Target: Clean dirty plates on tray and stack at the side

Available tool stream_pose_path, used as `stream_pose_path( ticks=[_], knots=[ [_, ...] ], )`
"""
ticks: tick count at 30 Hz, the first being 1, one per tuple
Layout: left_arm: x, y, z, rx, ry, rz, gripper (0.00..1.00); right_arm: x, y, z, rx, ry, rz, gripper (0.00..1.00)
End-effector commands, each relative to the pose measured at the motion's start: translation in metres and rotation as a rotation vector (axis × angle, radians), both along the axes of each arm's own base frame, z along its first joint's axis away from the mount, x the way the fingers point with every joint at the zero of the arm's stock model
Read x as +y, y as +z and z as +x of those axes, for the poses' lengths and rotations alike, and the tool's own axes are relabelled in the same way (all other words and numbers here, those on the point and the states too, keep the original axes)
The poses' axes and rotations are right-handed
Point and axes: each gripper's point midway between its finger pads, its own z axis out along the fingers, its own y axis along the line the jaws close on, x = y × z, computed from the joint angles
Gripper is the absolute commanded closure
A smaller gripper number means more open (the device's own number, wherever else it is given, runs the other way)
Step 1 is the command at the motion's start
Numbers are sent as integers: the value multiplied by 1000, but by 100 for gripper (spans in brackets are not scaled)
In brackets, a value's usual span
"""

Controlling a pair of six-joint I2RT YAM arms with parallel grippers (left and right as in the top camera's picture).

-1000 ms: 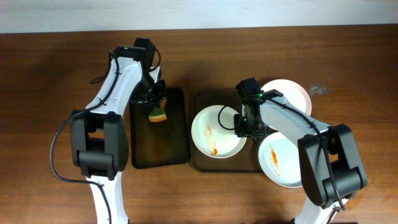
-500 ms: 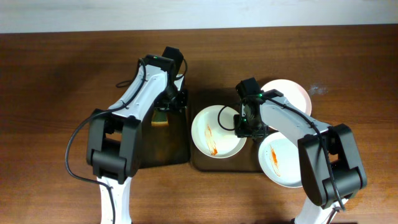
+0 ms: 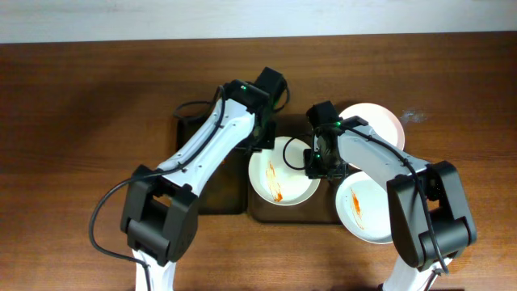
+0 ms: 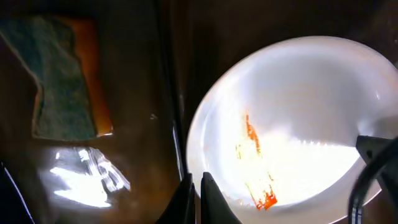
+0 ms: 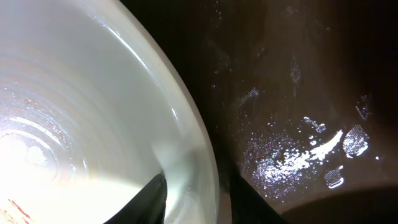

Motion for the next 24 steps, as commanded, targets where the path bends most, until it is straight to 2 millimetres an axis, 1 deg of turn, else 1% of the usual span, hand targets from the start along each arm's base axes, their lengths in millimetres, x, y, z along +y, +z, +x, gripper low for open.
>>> stream_pose_path(
  ticks=[1, 2, 5, 10, 12, 16, 21, 24],
  knots=[
    [1, -16, -13, 18, -2, 28, 100, -2, -15, -13, 62, 5, -2, 65],
    [1, -27, -17, 25, -7, 30, 100, -2, -15, -13, 60, 5, -1, 65],
    [-1, -45, -21, 34, -7, 15, 100, -2, -15, -13, 60, 5, -1, 65],
    [-1, -58, -21, 23, 11, 7, 100, -2, -15, -13, 61, 7, -1, 65],
    [4, -64, -26, 34, 20, 24, 100, -2, -15, -13, 61, 7, -1, 65],
    [8, -65, -25, 28, 22, 44, 100, -2, -15, -13, 61, 7, -1, 65],
    [24, -65, -25, 55, 52, 64, 100, -2, -15, -13, 61, 7, -1, 65],
    [30, -65, -26, 67, 52, 72, 100, -2, -15, -13, 60, 7, -1, 65]
  ],
)
